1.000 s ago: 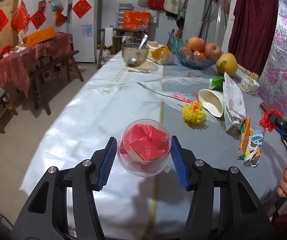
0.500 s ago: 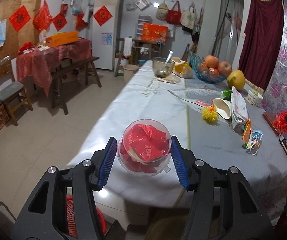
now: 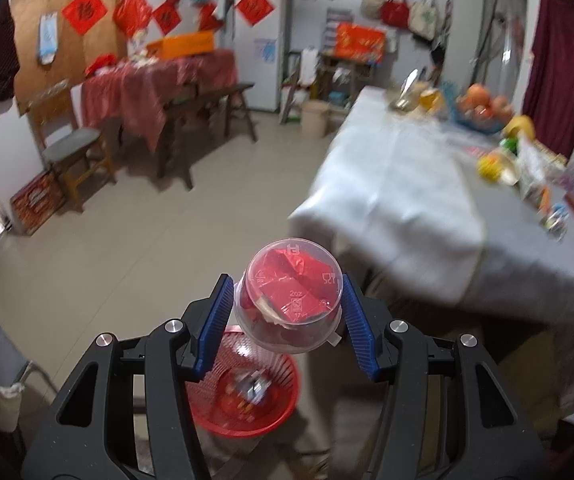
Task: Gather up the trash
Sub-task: 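Carry the cup and red string to the wastebasket and open both tools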
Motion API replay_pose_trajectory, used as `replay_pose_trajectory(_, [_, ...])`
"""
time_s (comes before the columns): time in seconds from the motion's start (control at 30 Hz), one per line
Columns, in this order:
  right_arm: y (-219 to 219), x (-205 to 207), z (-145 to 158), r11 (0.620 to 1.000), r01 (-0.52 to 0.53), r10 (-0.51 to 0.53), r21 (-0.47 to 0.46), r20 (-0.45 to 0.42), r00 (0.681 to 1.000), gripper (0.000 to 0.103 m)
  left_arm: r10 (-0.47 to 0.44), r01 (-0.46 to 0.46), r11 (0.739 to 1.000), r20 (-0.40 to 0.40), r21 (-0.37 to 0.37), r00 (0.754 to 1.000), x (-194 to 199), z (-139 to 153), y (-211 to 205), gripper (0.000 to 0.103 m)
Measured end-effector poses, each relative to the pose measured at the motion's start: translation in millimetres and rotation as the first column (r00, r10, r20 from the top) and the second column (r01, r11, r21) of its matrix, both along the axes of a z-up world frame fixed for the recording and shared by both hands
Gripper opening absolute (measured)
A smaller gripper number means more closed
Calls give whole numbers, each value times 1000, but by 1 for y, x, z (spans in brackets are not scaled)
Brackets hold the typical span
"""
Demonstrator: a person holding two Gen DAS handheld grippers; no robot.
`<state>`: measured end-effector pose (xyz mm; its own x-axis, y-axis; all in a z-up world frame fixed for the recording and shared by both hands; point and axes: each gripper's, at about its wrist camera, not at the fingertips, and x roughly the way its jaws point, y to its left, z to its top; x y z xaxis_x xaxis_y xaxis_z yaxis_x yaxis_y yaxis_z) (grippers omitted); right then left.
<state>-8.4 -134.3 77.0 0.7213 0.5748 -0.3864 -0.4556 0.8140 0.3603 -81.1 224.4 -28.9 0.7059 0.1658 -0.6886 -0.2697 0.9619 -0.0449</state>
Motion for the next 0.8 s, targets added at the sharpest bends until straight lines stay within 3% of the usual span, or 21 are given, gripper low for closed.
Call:
replay_pose_trajectory(0.37, [81, -7, -15, 985, -144, 137, -97, -80, 987, 50, 75, -93, 991, -178, -92, 981, -7, -92, 62, 56])
replay_pose_trajectory(0.43, [95, -6, -22, 979, -166, 155, -116, -102, 983, 50, 75, -98, 989, -201, -108, 977, -6, -104, 66, 65])
replay_pose_trajectory(0.5, [107, -3, -27, 974, -184, 169, -132, -121, 978, 50, 83, -107, 989, -207, -104, 975, -5, -110, 66, 82])
replay_pose_trajectory(0.67, [136, -4, -39, 958, -239, 213, -158, -162, 964, 50, 108, -123, 990, -194, -64, 975, -4, -107, 71, 89])
replay_pose_trajectory(0.8, [165, -10, -50, 935, -308, 272, -177, -202, 941, 50, 179, -184, 983, -152, -20, 972, -11, -91, 86, 94])
